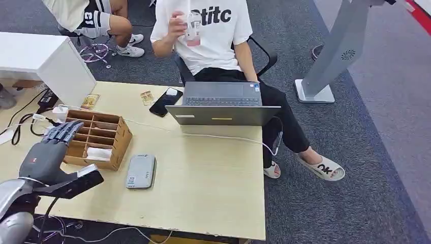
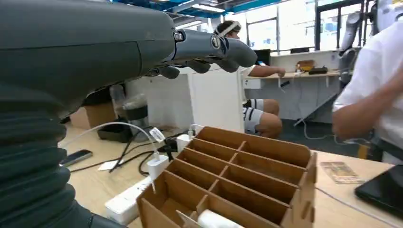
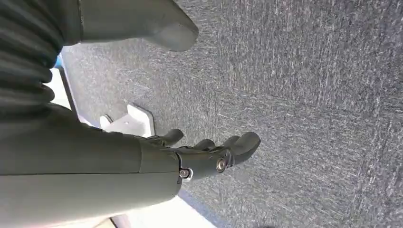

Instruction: Pass the card to the sensor for recognition and then transmit it.

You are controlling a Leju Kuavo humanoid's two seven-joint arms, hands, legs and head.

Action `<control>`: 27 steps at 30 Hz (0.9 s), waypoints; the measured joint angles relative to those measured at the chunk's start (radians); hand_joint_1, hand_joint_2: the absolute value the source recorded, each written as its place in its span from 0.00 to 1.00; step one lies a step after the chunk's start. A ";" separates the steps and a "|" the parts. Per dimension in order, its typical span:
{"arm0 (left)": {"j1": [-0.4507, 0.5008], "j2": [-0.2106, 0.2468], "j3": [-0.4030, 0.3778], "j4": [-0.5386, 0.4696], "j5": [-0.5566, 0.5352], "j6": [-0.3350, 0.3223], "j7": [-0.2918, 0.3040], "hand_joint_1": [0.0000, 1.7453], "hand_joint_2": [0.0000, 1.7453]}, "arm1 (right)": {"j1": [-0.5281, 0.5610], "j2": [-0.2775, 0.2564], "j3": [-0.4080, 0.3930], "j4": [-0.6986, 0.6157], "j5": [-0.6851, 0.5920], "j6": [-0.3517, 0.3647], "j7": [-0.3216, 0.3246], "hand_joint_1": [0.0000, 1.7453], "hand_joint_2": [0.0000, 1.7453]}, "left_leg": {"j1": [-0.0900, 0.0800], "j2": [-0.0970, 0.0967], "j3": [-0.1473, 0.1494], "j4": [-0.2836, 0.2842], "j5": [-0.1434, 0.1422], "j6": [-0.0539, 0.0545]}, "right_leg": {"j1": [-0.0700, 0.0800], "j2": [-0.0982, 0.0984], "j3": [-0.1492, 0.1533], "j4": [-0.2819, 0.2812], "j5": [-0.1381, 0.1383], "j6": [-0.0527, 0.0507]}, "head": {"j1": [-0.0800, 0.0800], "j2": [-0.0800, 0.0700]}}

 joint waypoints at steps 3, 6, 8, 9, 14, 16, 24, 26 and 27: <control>0.008 -0.001 0.003 0.012 -0.053 0.001 0.016 0.00 1.00 | -0.001 0.000 -0.001 0.000 0.006 -0.002 0.000 0.00 1.00 | 0.000 0.000 0.000 0.000 0.000 0.000 | 0.000 0.000 0.000 0.000 0.000 0.000 | 0.000 0.000; 0.016 -0.005 0.004 0.030 -0.098 0.012 0.032 0.00 1.00 | -0.001 0.000 -0.001 0.000 0.010 -0.002 0.000 0.00 1.00 | 0.000 0.000 0.000 0.000 0.000 0.000 | 0.000 0.000 0.000 0.000 0.000 0.000 | 0.000 0.000; 0.017 -0.015 0.004 0.052 -0.141 0.031 0.050 0.00 1.00 | -0.001 0.000 -0.001 0.000 0.014 -0.002 0.000 0.00 1.00 | 0.000 0.000 0.000 0.000 0.000 0.000 | 0.000 0.000 0.000 0.000 0.000 0.000 | 0.000 0.000; 0.017 -0.022 0.004 0.065 -0.165 0.043 0.058 0.00 1.00 | -0.002 0.000 -0.001 0.000 0.020 -0.002 0.002 0.00 1.00 | 0.000 0.000 0.000 0.000 0.000 0.000 | 0.000 0.000 0.000 0.000 0.000 0.000 | 0.000 0.000; 0.017 -0.061 0.004 0.133 -0.210 0.065 0.068 0.00 1.00 | -0.002 0.000 -0.002 0.000 0.028 -0.002 0.005 0.00 1.00 | 0.000 0.000 0.000 0.000 0.000 0.000 | 0.000 0.000 0.000 0.000 0.000 0.000 | 0.000 0.000; 0.017 -0.070 0.004 0.149 -0.213 0.066 0.067 0.00 1.00 | -0.003 0.000 -0.002 0.000 0.028 -0.002 0.005 0.00 1.00 | 0.000 0.000 0.000 0.000 0.000 0.000 | 0.000 0.000 0.000 0.000 0.000 0.000 | 0.000 0.000; 0.017 -0.094 0.004 0.189 -0.222 0.072 0.067 0.00 1.00 | -0.003 0.000 -0.002 0.000 0.032 -0.002 0.007 0.00 1.00 | 0.000 0.000 0.000 0.000 0.000 0.000 | 0.000 0.000 0.000 0.000 0.000 0.000 | 0.000 0.000; 0.015 -0.103 0.004 0.206 -0.239 0.082 0.069 0.00 1.00 | -0.003 0.000 -0.002 0.000 0.038 0.000 0.007 0.00 1.00 | 0.000 0.000 0.000 0.000 0.000 0.000 | 0.000 0.000 0.000 0.000 0.000 0.000 | 0.000 0.000; 0.013 -0.112 0.004 0.222 -0.251 0.093 0.069 0.00 1.00 | -0.003 0.000 -0.002 0.000 0.042 0.000 0.008 0.00 1.00 | 0.000 0.000 0.000 0.000 0.000 0.000 | 0.000 0.000 0.000 0.000 0.000 0.000 | 0.000 0.000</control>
